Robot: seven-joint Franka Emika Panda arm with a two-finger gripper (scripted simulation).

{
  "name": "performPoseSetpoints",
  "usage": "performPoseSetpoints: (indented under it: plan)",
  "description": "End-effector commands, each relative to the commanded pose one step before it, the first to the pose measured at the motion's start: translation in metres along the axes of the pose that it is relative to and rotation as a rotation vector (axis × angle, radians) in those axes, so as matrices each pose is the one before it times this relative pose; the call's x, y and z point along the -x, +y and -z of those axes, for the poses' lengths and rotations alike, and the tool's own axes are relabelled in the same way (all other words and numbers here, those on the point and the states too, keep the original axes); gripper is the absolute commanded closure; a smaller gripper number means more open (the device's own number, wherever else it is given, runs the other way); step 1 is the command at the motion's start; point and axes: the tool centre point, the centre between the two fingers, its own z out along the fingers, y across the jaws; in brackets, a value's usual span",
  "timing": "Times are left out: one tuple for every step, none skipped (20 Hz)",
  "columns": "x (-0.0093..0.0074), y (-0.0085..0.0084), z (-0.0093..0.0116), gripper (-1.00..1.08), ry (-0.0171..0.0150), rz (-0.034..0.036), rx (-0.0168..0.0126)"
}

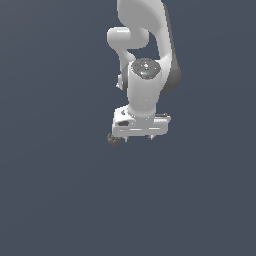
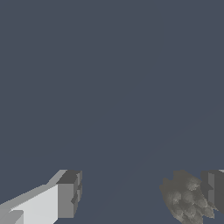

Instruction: Pick up the object and move it to a goal position.

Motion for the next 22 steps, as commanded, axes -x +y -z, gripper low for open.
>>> performPoseSetpoints:
  plan:
    - [0.0, 0.00001, 0.0, -0.92, 0.0, 0.0, 0.0]
    - [-0.00019, 0.00067, 0.00037, -0.92, 0.00077, -0.00192, -0.0001]
    - [-0.00057, 0.00202, 0.00108, -0.92, 0.00224, -0.00566, -0.00034]
    - [-0.00096, 0.00332, 0.0018, -0.92, 0.00371, -0.00922, -0.00057]
    - [-0.00139, 0.00462, 0.00256, -0.92, 0.00525, -0.01262, -0.00081]
    - [-0.0019, 0.00586, 0.00339, -0.92, 0.00684, -0.0155, -0.00105]
    - [-0.00193, 0.00538, 0.00331, -0.92, 0.00653, -0.01344, -0.001]
    - [-0.00166, 0.00408, 0.00273, -0.92, 0.00523, -0.00927, -0.00079]
    - [-0.00134, 0.00275, 0.00209, -0.92, 0.00384, -0.00517, -0.00057]
    - [-0.00091, 0.00139, 0.00137, -0.92, 0.00232, -0.0013, -0.00033]
    - [-0.00032, 0.00004, 0.00042, -0.92, 0.00055, 0.00144, -0.00007]
    - [0.00013, -0.00045, -0.00026, -0.92, -0.00054, 0.00127, 0.00008]
    - [0.00036, -0.00036, -0.00051, -0.92, -0.0008, -0.00024, 0.00011]
    - [0.00049, -0.00012, -0.00062, -0.92, -0.00081, -0.00214, 0.00011]
    - [0.00058, 0.00024, -0.00067, -0.92, -0.00071, -0.00425, 0.00009]
    - [0.00069, 0.00058, -0.00076, -0.92, -0.00065, -0.00631, 0.00008]
    - [0.0008, 0.00089, -0.00086, -0.92, -0.00064, -0.00832, 0.00008]
    - [0.00093, 0.00115, -0.00097, -0.92, -0.00066, -0.01022, 0.00009]
    - [0.00106, 0.00139, -0.00112, -0.92, -0.00073, -0.01202, 0.0001]
    - [0.00121, 0.00152, -0.00129, -0.92, -0.00089, -0.01347, 0.00014]
    - [0.0014, 0.00164, -0.00152, -0.92, -0.00113, -0.01495, 0.0002]
    - [0.00158, 0.00177, -0.00175, -0.92, -0.00136, -0.01649, 0.00027]
